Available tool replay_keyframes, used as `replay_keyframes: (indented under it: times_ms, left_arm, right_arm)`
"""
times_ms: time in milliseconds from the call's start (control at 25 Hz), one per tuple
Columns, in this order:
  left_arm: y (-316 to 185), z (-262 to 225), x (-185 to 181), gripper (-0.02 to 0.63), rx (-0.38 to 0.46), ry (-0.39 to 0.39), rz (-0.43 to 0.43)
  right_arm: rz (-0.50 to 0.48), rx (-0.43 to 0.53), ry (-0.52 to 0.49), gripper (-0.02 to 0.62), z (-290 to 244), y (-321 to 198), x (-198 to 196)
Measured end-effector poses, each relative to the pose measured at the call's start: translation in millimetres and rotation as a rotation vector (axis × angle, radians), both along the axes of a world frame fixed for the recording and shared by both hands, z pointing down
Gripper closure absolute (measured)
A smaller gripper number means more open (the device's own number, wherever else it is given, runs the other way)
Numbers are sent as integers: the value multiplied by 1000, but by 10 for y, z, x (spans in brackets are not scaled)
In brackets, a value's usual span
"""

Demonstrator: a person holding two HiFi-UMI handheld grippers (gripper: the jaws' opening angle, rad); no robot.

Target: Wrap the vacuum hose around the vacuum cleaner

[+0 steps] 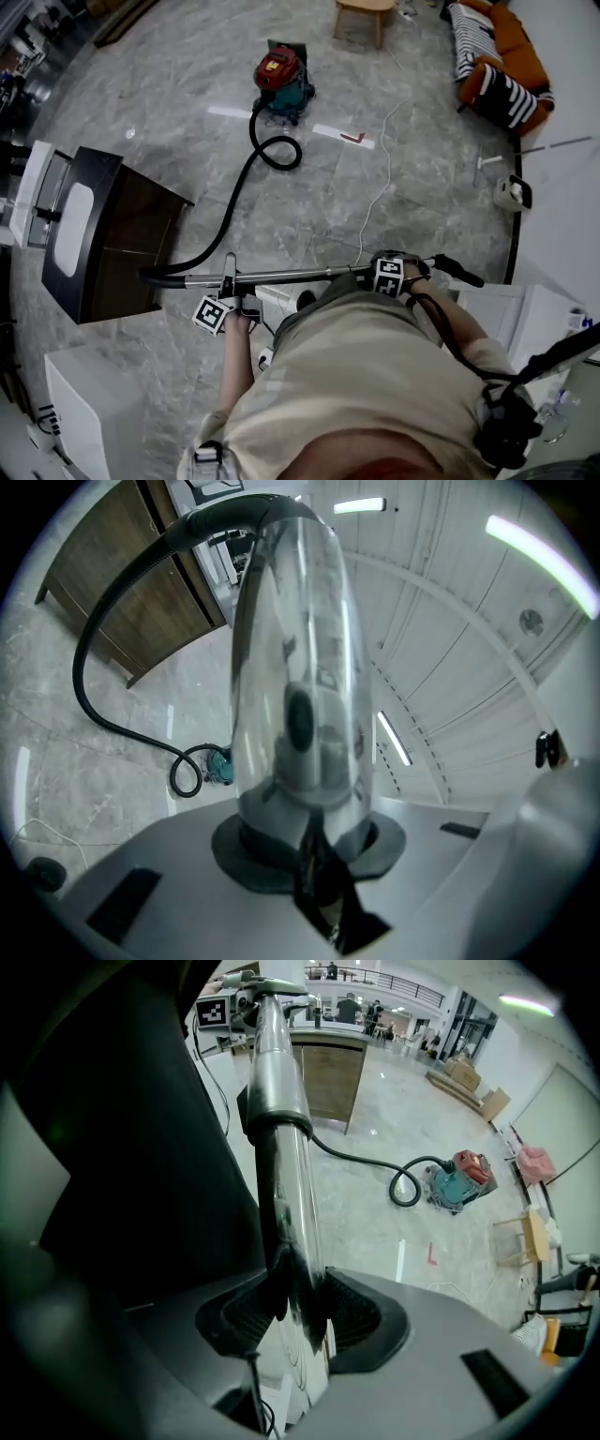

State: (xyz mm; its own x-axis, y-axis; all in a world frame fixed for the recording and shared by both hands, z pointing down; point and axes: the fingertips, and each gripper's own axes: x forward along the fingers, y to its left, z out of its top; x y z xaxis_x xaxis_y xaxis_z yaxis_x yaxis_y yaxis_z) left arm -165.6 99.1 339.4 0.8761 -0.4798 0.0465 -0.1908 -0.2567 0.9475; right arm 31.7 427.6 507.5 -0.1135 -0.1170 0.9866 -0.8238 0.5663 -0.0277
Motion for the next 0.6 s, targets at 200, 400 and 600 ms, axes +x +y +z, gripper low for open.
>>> replay_keyframes:
  times_ms: [200,400,600]
  left_arm:
    - [401,-138,765,528,31,-30,-45]
    - [807,-346,1333,528,81,-49,-99]
    - [976,-261,1679,528,51,-118,-140]
  right_arm:
    - [-19,50,-6,449,-65,288,882]
    - [-66,88,-4,449,-45,458,1606]
    - [-64,72,-40,449,32,616,1979]
